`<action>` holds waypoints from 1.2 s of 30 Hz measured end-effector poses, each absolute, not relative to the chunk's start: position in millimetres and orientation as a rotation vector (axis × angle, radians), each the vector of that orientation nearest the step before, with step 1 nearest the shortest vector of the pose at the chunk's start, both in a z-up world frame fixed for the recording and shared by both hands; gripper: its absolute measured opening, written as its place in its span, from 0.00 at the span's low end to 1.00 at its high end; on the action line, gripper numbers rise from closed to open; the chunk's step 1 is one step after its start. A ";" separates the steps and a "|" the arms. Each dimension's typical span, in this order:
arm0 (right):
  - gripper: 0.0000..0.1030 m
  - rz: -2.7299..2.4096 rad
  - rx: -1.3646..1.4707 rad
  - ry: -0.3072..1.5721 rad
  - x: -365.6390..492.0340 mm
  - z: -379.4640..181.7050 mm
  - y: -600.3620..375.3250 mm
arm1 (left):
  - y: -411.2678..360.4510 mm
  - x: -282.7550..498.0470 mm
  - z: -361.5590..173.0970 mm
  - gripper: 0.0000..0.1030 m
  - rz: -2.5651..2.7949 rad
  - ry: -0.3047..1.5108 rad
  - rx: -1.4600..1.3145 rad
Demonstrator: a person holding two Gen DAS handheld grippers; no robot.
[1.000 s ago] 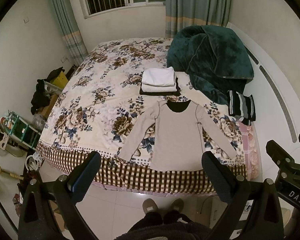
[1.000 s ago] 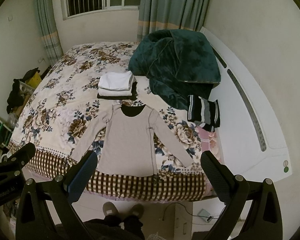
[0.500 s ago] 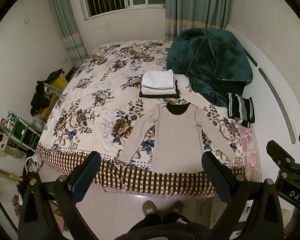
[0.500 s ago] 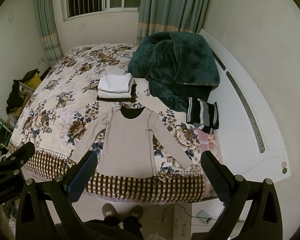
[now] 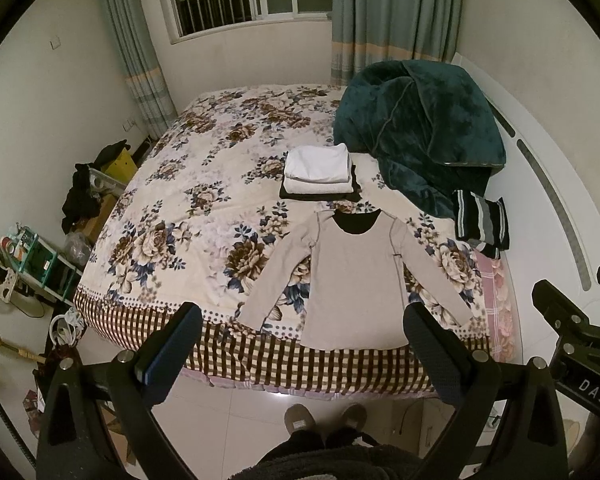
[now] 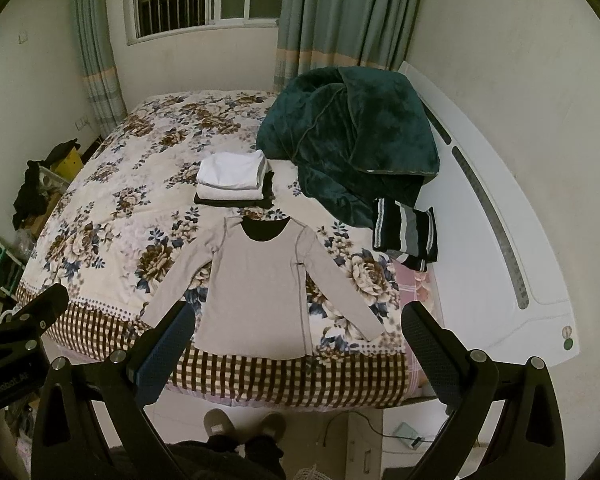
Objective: Fold small clothes
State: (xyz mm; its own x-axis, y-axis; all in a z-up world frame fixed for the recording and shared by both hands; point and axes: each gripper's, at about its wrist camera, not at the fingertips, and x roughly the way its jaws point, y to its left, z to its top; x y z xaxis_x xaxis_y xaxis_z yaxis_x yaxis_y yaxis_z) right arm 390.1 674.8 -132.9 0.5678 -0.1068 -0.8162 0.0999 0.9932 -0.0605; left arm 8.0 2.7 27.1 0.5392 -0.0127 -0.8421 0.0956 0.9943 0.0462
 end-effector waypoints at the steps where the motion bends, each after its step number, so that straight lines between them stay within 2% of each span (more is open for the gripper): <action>1: 1.00 -0.120 -0.009 0.958 390.2 -130.6 674.2 | 2.2 9.7 27.4 1.00 -0.065 1.001 0.089; 29: 1.00 -0.122 -0.001 0.957 392.8 -127.4 675.1 | -0.6 25.7 25.7 1.00 -0.085 0.998 0.079; 32: 1.00 -0.137 0.039 0.982 405.9 -143.5 664.5 | 2.9 36.1 10.5 1.00 -0.080 0.977 0.096; 36: 1.00 -0.206 0.132 1.011 433.2 -199.8 624.1 | -3.1 68.5 -31.9 1.00 -0.068 0.952 0.143</action>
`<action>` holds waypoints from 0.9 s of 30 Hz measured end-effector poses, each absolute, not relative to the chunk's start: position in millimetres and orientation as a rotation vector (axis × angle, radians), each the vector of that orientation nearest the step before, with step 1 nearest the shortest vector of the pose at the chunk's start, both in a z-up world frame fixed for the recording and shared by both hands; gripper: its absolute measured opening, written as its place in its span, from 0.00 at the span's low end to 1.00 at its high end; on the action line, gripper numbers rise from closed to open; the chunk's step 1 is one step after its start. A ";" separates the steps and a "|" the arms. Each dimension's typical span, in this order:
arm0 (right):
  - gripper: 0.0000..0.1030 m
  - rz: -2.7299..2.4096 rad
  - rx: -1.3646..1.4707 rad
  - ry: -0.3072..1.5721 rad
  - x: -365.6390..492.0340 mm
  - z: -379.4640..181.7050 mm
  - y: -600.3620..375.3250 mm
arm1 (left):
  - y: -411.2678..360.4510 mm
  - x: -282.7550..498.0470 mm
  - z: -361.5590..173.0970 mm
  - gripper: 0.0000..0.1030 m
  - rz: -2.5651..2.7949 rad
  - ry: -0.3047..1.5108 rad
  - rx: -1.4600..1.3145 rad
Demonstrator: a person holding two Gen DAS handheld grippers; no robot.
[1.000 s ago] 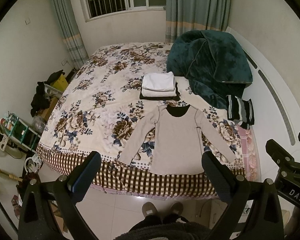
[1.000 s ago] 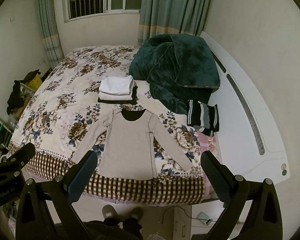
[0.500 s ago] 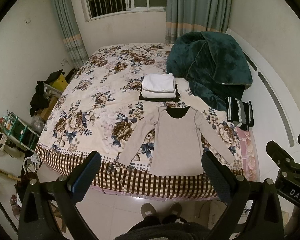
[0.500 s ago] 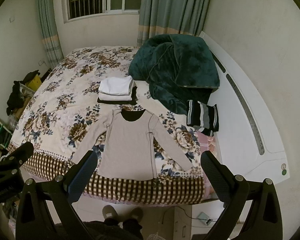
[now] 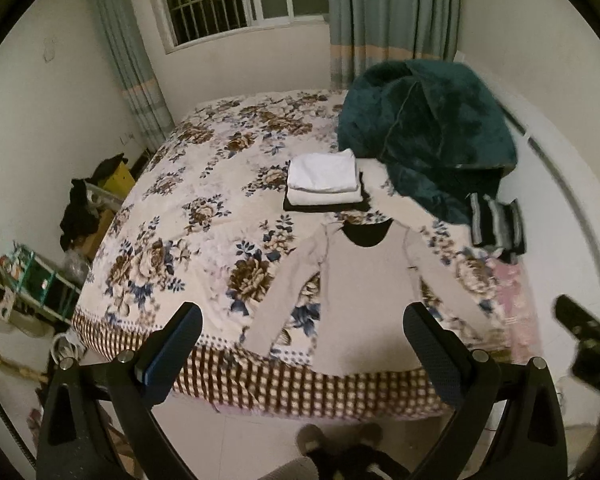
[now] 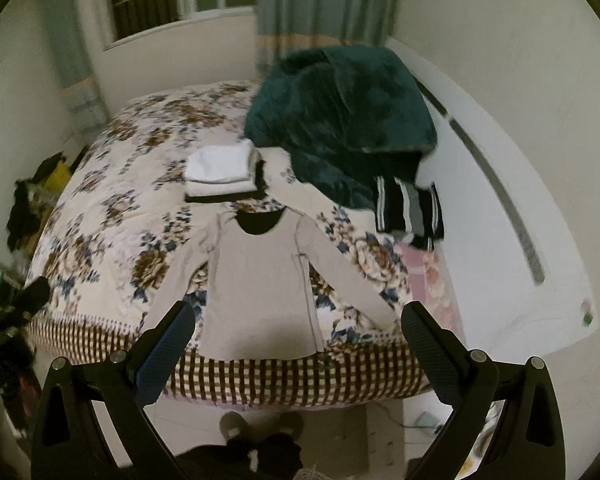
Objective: Fold small clothes
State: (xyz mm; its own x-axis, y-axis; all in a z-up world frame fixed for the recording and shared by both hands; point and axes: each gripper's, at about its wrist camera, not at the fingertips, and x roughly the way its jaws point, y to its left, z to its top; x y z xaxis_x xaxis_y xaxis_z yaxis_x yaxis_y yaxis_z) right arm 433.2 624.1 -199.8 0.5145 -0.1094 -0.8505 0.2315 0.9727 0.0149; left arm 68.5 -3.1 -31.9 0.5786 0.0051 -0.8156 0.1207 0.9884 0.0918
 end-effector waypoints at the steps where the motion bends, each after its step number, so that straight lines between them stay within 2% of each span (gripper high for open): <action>1: 1.00 -0.246 0.163 1.021 439.8 -218.3 608.7 | -8.4 81.7 -49.7 1.00 -0.067 0.953 0.158; 4: 1.00 -0.371 0.268 1.072 457.0 -290.5 562.4 | -19.3 112.3 -99.0 1.00 -0.056 0.970 0.194; 13: 1.00 -0.708 0.553 1.241 466.7 -530.0 404.0 | -75.1 200.7 -290.9 1.00 0.018 1.150 0.299; 19: 1.00 -0.846 0.709 1.335 464.3 -682.3 330.0 | -93.8 239.7 -423.3 1.00 0.082 1.330 0.329; 25: 1.00 -0.858 0.871 1.319 478.4 -778.1 309.4 | -103.0 259.2 -514.7 1.00 0.106 1.397 0.377; 27: 0.97 -0.854 0.922 1.289 485.1 -799.9 307.6 | -104.8 267.0 -531.2 1.00 0.111 1.405 0.368</action>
